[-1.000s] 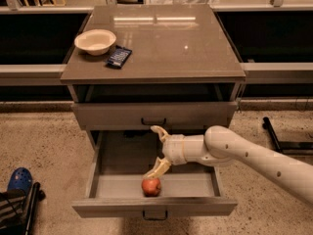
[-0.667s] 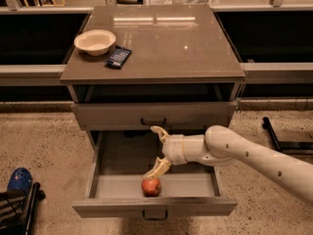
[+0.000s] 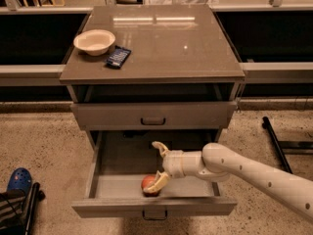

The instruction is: Pick apple from middle drawer and place on counter

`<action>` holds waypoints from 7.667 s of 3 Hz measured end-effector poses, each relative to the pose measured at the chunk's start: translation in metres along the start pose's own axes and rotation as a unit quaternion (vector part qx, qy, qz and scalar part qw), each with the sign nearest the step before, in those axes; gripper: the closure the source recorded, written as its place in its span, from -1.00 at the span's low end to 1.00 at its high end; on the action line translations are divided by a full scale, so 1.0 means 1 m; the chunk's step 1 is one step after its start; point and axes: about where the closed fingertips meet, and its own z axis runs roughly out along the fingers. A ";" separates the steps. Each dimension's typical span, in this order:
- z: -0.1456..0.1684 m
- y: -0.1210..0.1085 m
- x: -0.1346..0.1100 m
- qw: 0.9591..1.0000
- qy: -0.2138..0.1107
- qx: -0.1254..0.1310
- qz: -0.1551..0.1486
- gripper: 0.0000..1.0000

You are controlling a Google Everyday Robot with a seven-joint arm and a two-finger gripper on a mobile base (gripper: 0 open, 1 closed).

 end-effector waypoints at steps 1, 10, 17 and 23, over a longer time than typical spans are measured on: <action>0.016 0.005 0.044 1.000 0.018 0.004 0.010 -0.70; -0.012 -0.010 0.009 0.998 0.038 -0.014 -0.038 1.00; -0.215 -0.231 -0.295 0.988 0.000 0.146 -0.056 1.00; -0.181 -0.298 -0.273 0.976 0.054 0.204 0.056 -0.29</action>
Offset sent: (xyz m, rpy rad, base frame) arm 0.0031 -0.0085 -0.0883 -0.0925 0.0320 -0.0365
